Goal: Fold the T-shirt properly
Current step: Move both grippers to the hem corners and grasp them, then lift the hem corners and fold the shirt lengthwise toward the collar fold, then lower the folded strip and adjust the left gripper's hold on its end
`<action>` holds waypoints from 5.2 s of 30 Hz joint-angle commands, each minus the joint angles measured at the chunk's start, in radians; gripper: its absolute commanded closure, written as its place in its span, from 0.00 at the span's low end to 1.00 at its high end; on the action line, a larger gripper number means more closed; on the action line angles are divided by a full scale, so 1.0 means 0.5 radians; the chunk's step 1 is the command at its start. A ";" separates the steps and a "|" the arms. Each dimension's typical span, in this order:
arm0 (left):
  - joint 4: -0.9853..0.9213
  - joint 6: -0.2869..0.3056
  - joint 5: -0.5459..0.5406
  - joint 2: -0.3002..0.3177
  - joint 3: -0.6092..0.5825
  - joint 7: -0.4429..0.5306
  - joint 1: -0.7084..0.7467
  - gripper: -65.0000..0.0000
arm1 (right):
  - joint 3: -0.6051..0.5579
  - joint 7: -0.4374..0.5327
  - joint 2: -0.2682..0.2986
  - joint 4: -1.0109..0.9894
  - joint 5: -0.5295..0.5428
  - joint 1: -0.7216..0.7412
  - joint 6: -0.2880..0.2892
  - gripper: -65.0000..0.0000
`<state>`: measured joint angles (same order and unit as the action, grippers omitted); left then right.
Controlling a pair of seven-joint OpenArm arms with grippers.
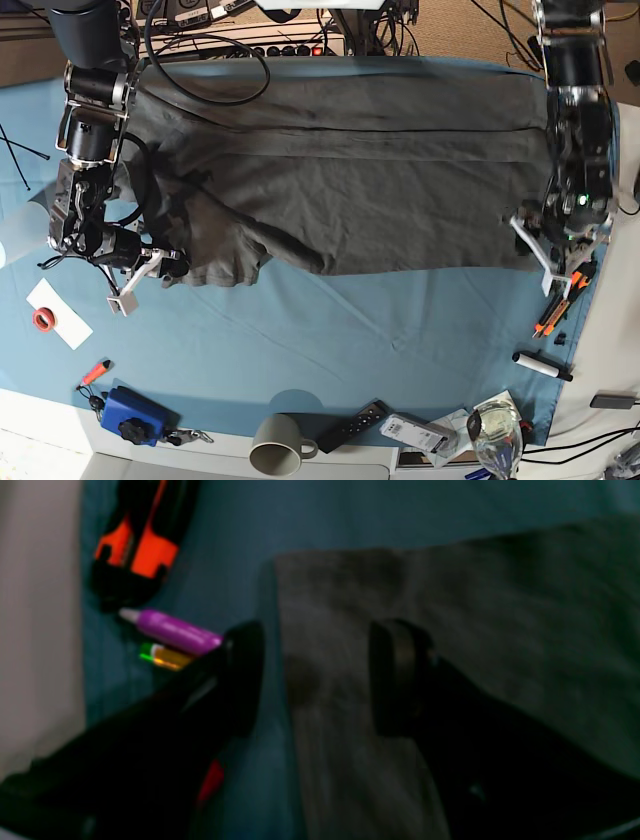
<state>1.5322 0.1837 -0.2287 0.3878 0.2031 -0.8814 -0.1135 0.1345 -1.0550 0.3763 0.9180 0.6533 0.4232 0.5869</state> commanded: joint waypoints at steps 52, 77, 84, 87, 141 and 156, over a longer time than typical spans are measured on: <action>-0.517 0.047 -0.668 0.052 -0.004 -0.813 -0.603 1.00 | -0.004 -0.160 0.047 0.135 -0.083 0.339 -0.068 1.00; 0.027 0.217 -0.967 0.162 0.406 -0.855 -0.107 1.00 | 0.360 -0.603 0.046 0.850 0.206 0.063 -0.031 1.00; 0.170 0.304 -1.110 0.161 0.533 -0.859 0.108 1.00 | 0.520 -0.683 0.046 0.889 0.511 -0.068 0.053 1.00; 0.214 0.303 -1.109 0.161 0.533 -0.858 0.165 1.00 | 0.520 -0.683 0.046 0.996 0.510 -0.151 0.056 1.00; 0.673 0.411 -1.241 0.155 0.818 -0.893 0.844 1.00 | 1.331 -0.683 0.043 1.698 0.768 -1.289 0.142 1.00; 0.673 0.420 -1.241 0.155 0.818 -0.892 0.942 0.67 | 1.331 -0.683 0.040 1.698 0.717 -1.290 0.204 0.89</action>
<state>1.8526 0.3935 -0.8360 0.4461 0.6037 -1.3354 0.3595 0.7902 -1.4151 0.3706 1.7493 0.9958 -0.2276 0.6819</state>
